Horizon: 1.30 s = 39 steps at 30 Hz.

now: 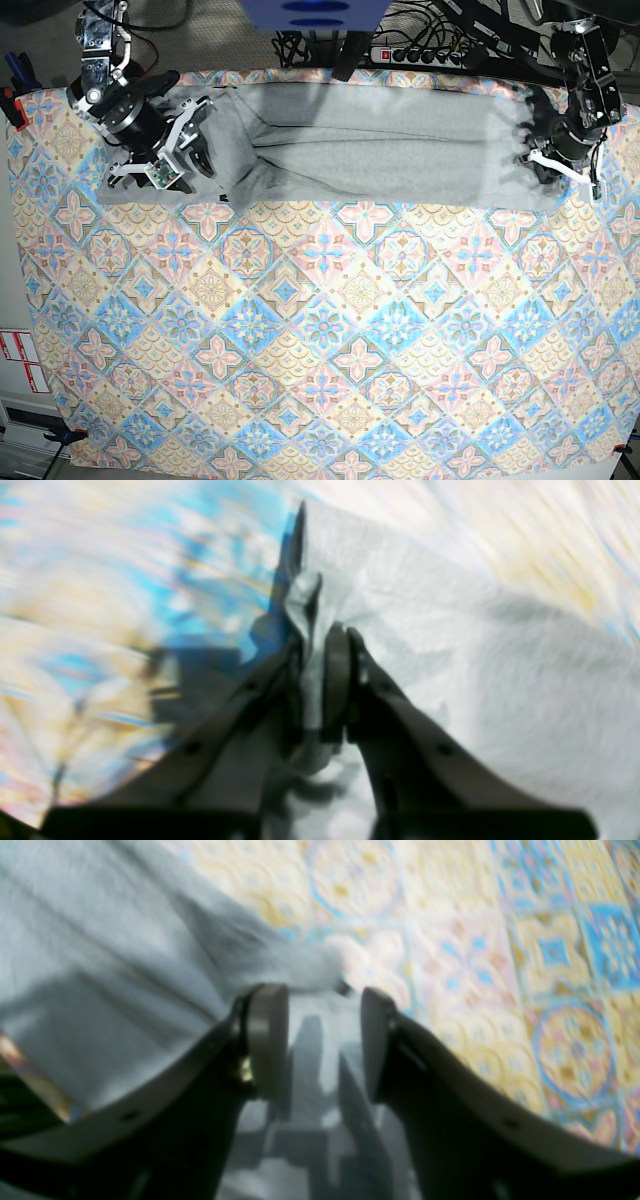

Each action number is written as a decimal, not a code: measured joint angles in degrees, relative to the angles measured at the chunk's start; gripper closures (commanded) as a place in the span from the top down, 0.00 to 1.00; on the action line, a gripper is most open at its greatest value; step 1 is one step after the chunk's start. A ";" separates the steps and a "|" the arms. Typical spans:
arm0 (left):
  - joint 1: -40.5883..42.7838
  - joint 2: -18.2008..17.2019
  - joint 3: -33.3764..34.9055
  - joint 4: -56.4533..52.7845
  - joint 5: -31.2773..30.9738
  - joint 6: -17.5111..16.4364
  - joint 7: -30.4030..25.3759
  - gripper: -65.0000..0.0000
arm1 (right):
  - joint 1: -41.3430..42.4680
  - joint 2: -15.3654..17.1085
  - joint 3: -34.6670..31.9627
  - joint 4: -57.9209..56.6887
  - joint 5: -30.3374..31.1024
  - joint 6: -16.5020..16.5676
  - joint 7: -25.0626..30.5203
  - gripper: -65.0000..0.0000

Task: Fold the T-shirt properly
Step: 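Push the folded shirt's ends inward with both grippers to compact it, then release the strip ends and reposition both grippers onto the shirt's ends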

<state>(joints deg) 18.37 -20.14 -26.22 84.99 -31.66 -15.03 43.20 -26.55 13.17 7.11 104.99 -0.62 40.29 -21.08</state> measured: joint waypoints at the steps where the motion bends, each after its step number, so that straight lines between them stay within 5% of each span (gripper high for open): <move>1: -0.35 -0.04 -0.92 -0.76 -0.33 -0.17 0.09 0.00 | 0.02 0.04 0.00 0.00 -0.07 -0.02 -0.28 0.36; 10: -2.45 -3.80 -2.84 -2.03 -0.57 -0.17 0.83 0.00 | 0.02 0.20 0.07 0.02 -0.22 -0.24 -0.59 0.36; 13: 0.85 -1.92 -1.03 4.70 -1.01 -0.04 0.59 0.00 | -0.07 0.20 0.07 0.00 -0.24 -0.22 -0.61 0.36; 20: 6.82 -0.59 14.82 17.42 -1.31 -0.33 1.14 0.00 | 0.02 0.39 3.06 -0.02 -0.22 -0.07 -0.59 0.36; 23: 6.86 -0.17 17.73 18.25 -0.48 0.20 0.83 0.00 | -0.04 0.31 4.28 -0.02 -0.24 -0.04 -0.63 0.36; 29: 6.69 6.16 18.82 18.64 -0.55 0.00 1.38 0.00 | -0.04 0.33 7.50 -0.02 -0.26 -0.04 -0.42 0.36; 32: 5.09 6.60 21.77 18.97 0.00 0.22 5.70 0.00 | -0.07 0.37 8.85 -0.04 -0.20 -0.07 -0.50 0.36; 39: 2.49 8.72 28.55 20.46 -0.26 0.20 6.01 0.00 | -0.04 0.20 12.74 -0.04 -0.09 -0.04 -0.09 0.36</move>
<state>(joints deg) 20.86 -11.42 2.33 105.45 -31.92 -14.83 49.21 -26.59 13.37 19.86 104.95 -0.71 40.25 -21.17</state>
